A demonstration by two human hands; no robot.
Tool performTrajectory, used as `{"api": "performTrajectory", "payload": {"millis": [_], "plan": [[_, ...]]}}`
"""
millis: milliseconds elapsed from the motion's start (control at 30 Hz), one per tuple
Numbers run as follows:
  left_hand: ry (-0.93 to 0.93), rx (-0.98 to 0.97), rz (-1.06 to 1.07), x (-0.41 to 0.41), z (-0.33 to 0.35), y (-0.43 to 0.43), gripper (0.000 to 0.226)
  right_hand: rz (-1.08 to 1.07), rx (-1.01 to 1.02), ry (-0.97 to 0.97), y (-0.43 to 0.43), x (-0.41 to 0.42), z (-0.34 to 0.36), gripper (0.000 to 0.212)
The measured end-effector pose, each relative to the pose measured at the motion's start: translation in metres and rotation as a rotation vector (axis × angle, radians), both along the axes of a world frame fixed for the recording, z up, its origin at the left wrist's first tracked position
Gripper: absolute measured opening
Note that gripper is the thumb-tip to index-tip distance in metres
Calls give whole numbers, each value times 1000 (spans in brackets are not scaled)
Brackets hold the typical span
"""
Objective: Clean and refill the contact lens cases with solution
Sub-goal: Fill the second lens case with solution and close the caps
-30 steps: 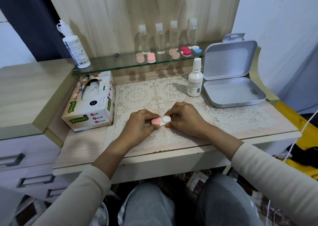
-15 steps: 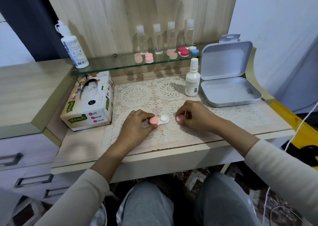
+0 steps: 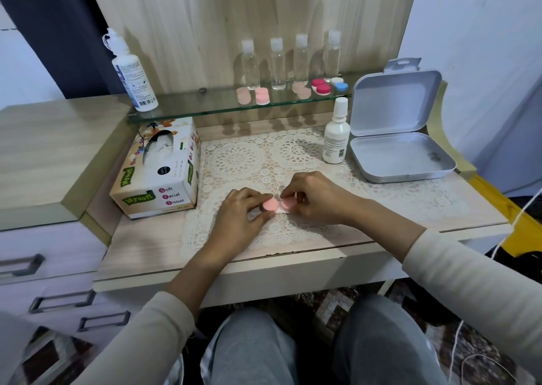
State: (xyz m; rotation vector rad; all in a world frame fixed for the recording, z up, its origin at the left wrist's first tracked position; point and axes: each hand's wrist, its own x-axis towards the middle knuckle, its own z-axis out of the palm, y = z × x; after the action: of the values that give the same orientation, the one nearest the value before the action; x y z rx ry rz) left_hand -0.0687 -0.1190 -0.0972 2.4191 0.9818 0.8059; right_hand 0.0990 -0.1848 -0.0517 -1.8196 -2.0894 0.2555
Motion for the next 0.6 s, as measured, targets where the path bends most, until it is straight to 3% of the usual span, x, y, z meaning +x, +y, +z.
{"api": "performTrajectory", "payload": {"millis": [167, 367, 500, 600], "plan": [[6, 8, 1, -1, -1, 0, 35, -54, -42, -37, 3, 0, 1, 19], [1, 16, 2, -1, -1, 0, 34, -68, -49, -50, 3, 0, 4, 42], [-8, 14, 6, -1, -2, 0, 34, -3, -31, -11, 1, 2, 6, 26], [-4, 23, 0, -1, -2, -1, 34, -64, -28, -107, 2, 0, 8, 26]]}}
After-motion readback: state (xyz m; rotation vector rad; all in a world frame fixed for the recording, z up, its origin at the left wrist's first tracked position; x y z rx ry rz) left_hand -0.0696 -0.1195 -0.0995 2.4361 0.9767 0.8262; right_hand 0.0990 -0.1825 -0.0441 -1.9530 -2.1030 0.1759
